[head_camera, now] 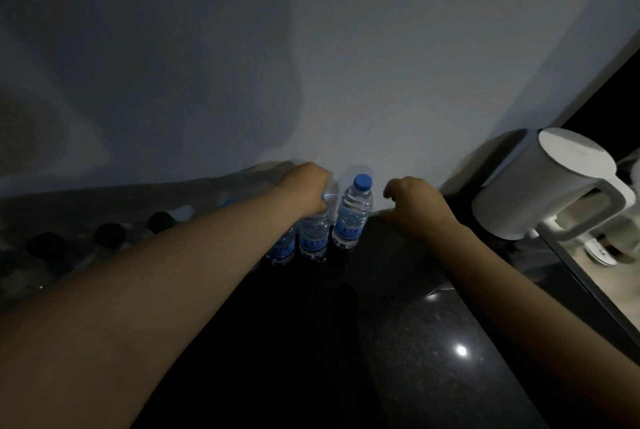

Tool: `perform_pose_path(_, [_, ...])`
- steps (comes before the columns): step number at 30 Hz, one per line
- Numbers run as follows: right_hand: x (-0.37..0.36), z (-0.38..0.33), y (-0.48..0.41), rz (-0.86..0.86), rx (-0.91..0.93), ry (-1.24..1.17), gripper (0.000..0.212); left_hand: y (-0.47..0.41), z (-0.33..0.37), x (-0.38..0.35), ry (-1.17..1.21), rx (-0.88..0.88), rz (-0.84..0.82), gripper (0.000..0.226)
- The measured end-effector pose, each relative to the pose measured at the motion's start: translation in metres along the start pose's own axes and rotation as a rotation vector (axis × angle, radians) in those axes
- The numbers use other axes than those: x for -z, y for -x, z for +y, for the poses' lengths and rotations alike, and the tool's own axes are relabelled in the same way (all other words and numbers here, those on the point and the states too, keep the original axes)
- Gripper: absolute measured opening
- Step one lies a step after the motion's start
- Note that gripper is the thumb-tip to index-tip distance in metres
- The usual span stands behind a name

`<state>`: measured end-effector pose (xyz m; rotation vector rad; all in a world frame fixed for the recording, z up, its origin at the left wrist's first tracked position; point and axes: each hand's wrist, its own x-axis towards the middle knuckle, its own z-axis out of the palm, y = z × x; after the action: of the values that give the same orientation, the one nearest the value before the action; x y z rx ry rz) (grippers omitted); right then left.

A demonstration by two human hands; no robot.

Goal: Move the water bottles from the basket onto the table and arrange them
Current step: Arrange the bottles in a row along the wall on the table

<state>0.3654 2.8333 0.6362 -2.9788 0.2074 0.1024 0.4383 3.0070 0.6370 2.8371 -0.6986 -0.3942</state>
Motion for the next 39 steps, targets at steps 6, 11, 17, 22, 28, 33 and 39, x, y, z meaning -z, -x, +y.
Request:
perform_pose_path(6, [0.011, 0.008, 0.074, -0.103, -0.015, 0.034, 0.039, 0.021, 0.008, 0.004, -0.068, -0.05, 0.031, 0.034])
perform_pose_path(11, [0.018, 0.009, 0.133, -0.104, -0.02, -0.003, 0.045, 0.059, 0.018, 0.012, -0.043, -0.115, 0.076, 0.035])
perform_pose_path(17, [0.024, 0.007, 0.208, -0.092, -0.037, -0.029, 0.04, 0.131, 0.03, -0.002, 0.052, -0.199, 0.023, 0.023])
perform_pose_path(22, [0.026, 0.014, 0.271, -0.054, -0.081, -0.023, 0.037, 0.184, 0.048, -0.022, 0.06, -0.27, -0.045, 0.032])
perform_pose_path(28, [0.025, 0.03, 0.339, -0.015, -0.195, -0.049, 0.032, 0.227, 0.08, -0.047, 0.058, -0.389, -0.148, 0.043])
perform_pose_path(33, [0.019, 0.046, 0.379, -0.008, -0.287, -0.088, 0.04, 0.246, 0.107, -0.06, 0.082, -0.474, -0.169, 0.043])
perform_pose_path(39, [0.005, 0.069, 0.415, 0.033, -0.394, -0.144, 0.032, 0.257, 0.139, -0.072, 0.079, -0.546, -0.188, 0.041])
